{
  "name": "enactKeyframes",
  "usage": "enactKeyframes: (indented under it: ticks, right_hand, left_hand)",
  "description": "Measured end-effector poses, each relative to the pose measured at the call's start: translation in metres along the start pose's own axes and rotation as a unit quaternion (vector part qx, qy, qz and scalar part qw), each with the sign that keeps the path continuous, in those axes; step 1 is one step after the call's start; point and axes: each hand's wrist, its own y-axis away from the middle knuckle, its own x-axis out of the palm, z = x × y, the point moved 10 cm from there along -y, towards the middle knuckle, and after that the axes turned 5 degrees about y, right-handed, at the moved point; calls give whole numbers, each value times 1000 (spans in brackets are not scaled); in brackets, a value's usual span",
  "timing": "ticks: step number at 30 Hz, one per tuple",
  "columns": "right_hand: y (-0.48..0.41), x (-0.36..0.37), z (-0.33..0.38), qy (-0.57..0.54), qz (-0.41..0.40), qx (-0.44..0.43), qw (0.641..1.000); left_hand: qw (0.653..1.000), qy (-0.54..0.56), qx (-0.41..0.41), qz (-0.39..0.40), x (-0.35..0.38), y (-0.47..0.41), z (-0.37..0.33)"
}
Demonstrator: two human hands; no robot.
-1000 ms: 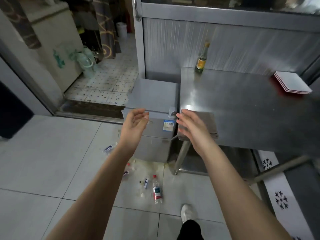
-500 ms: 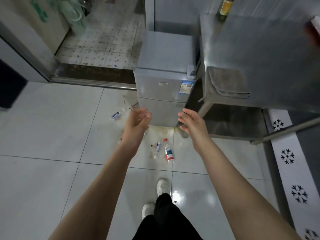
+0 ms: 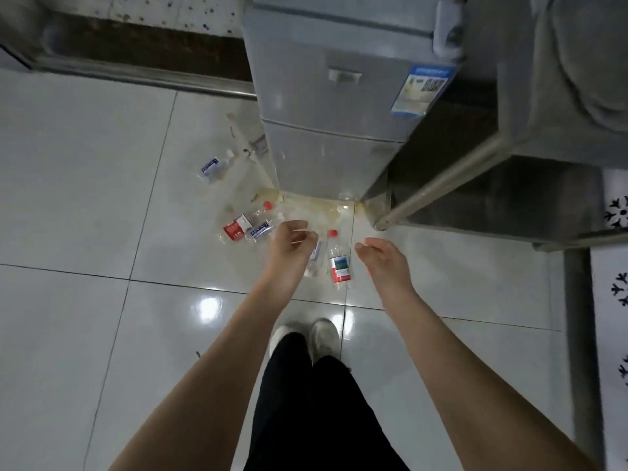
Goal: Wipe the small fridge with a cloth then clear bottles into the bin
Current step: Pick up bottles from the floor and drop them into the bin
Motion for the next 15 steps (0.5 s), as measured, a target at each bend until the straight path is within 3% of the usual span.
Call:
enactKeyframes:
  ticks: [15]
  right_hand:
    - [-202,76,-242,91,-32,76,992]
  left_hand:
    - [989,-129,-65,25,8,-198,267]
